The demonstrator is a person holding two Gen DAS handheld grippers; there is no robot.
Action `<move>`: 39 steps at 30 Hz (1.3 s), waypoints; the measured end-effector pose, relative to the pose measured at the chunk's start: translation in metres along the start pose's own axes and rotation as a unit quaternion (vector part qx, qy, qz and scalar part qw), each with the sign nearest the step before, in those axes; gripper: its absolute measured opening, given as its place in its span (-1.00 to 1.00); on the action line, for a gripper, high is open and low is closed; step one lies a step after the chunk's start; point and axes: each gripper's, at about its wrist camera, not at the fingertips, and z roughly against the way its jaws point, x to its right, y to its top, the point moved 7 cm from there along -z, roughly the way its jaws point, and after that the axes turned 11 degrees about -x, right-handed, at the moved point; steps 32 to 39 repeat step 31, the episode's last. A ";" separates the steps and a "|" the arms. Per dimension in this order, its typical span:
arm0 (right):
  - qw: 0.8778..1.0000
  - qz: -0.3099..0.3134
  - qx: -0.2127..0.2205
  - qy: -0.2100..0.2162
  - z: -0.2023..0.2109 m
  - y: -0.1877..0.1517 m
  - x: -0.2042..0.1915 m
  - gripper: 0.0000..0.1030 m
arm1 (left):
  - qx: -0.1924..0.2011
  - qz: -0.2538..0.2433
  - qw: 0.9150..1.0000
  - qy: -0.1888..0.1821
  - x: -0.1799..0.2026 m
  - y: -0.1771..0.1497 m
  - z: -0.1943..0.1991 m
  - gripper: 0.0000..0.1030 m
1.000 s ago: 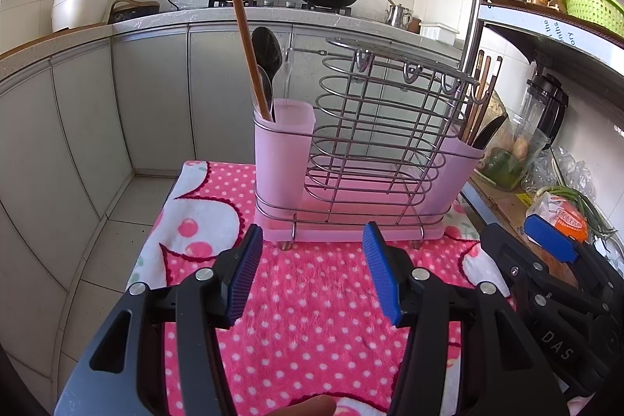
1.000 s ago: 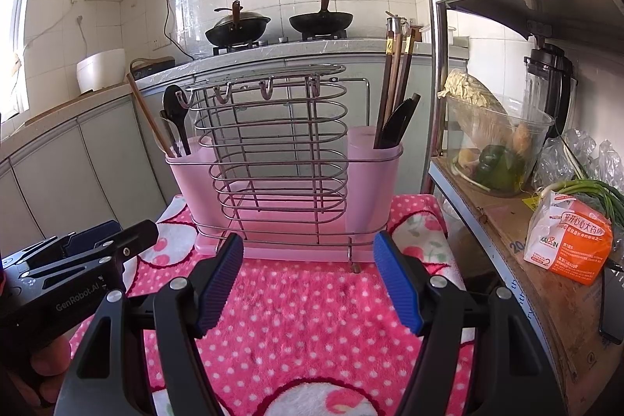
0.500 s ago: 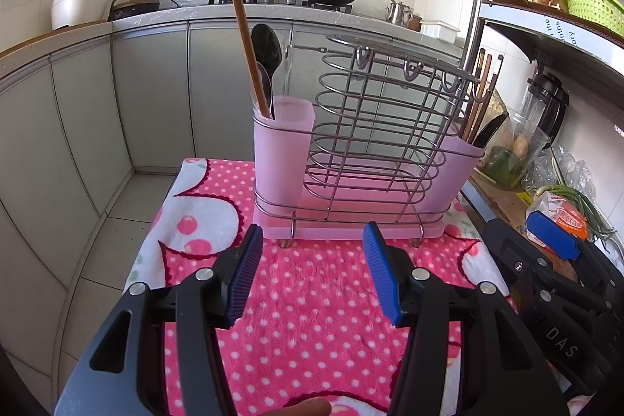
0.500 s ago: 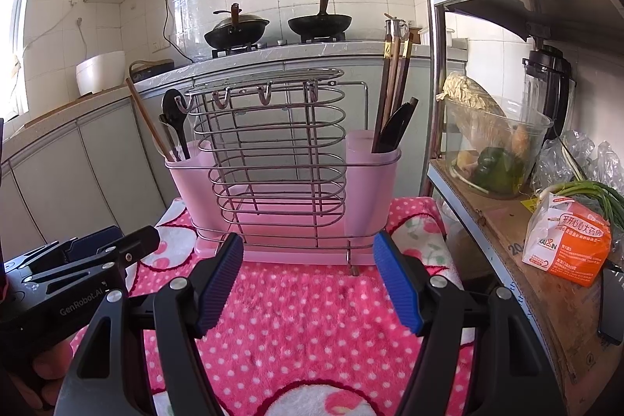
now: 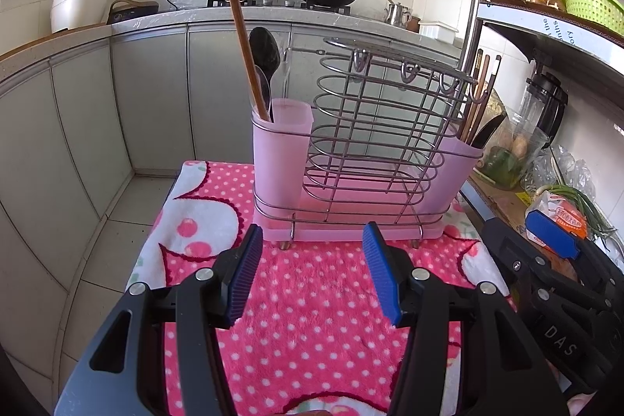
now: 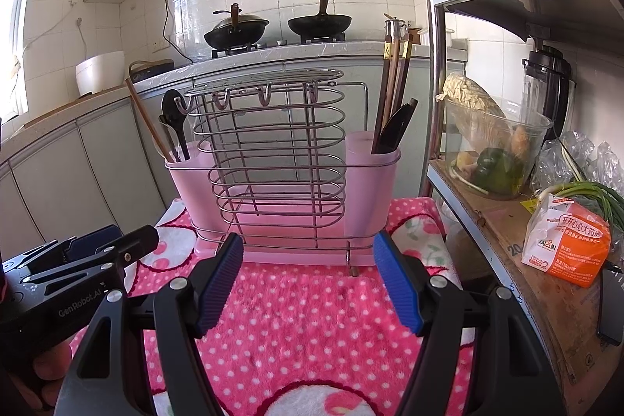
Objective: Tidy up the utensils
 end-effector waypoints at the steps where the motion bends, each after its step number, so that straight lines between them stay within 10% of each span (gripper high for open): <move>1: 1.000 0.000 0.000 0.000 0.000 0.000 0.000 0.32 | 0.000 0.000 1.000 0.000 0.000 0.000 0.000 0.04; 39: 1.000 -0.004 -0.012 -0.003 -0.010 -0.003 0.002 0.32 | -0.015 0.000 1.000 0.003 -0.003 -0.001 -0.012 0.04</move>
